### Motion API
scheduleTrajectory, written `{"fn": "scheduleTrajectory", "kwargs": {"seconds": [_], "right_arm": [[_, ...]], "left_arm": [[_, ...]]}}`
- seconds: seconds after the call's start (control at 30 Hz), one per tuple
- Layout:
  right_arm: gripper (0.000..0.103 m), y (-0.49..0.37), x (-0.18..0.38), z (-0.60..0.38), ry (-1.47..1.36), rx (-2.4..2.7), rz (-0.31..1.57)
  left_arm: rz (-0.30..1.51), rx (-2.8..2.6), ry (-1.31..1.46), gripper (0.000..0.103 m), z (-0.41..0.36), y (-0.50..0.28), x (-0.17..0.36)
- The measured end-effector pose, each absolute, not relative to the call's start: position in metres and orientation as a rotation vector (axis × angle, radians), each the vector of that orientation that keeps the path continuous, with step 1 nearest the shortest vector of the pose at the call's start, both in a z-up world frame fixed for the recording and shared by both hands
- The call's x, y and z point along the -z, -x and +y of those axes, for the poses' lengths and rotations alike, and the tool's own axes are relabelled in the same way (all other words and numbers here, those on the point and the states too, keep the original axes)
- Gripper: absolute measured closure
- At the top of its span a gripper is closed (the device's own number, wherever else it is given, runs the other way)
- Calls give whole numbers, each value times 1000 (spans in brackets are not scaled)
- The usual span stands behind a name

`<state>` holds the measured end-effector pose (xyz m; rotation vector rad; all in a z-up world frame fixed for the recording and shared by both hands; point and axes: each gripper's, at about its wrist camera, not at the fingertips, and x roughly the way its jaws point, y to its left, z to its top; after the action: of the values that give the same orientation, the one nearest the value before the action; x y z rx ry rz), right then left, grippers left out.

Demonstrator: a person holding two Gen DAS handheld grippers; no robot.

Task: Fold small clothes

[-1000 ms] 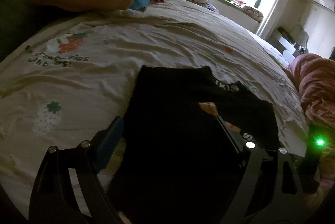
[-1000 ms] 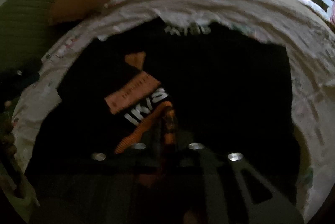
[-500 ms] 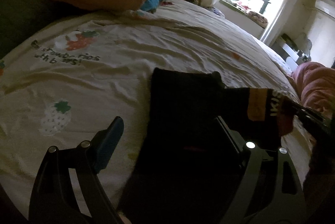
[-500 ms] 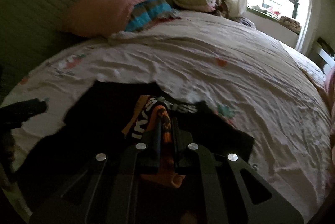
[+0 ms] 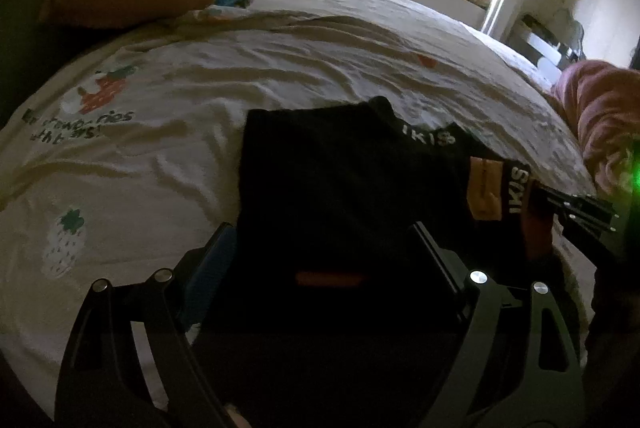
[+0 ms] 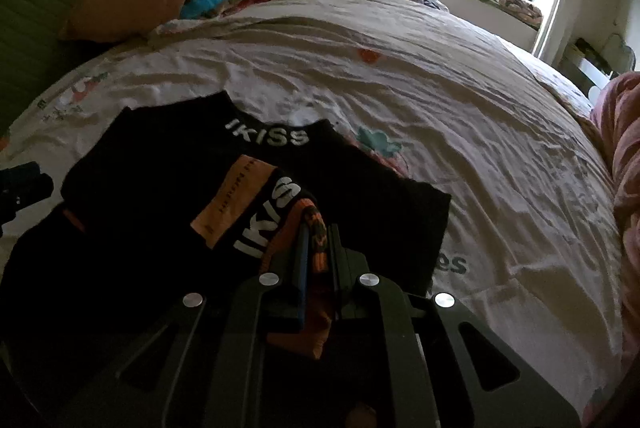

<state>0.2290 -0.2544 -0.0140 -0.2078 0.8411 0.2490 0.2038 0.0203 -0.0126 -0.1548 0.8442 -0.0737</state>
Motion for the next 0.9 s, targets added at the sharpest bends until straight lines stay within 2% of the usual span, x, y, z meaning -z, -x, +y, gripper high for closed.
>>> {"fn": "scheduleTrajectory", "kwargs": {"seconds": [0.2,0.3,0.5,0.57,0.63,0.9], "right_arm": [[94,-226,25,-254,251,-209,872],[76,-224,24,-259,259,-143,849],[74,-213,14,-262,231,-166,818],[74,-208,14,-253,214,-231,831],[74,-205,18,-244,183,-307,859],[72,-207,52,-223,216,-313,1001]], "left_arm": [[863,75,127,24,16,-206,18],[870,75,132,24,19,-207,21],[872,69,120,25,14,-212,21],[883,78,109,46,10,-216,23],[913,95,96,54,6,-221,29],[1009,112,111,54,10,-222,59]]}}
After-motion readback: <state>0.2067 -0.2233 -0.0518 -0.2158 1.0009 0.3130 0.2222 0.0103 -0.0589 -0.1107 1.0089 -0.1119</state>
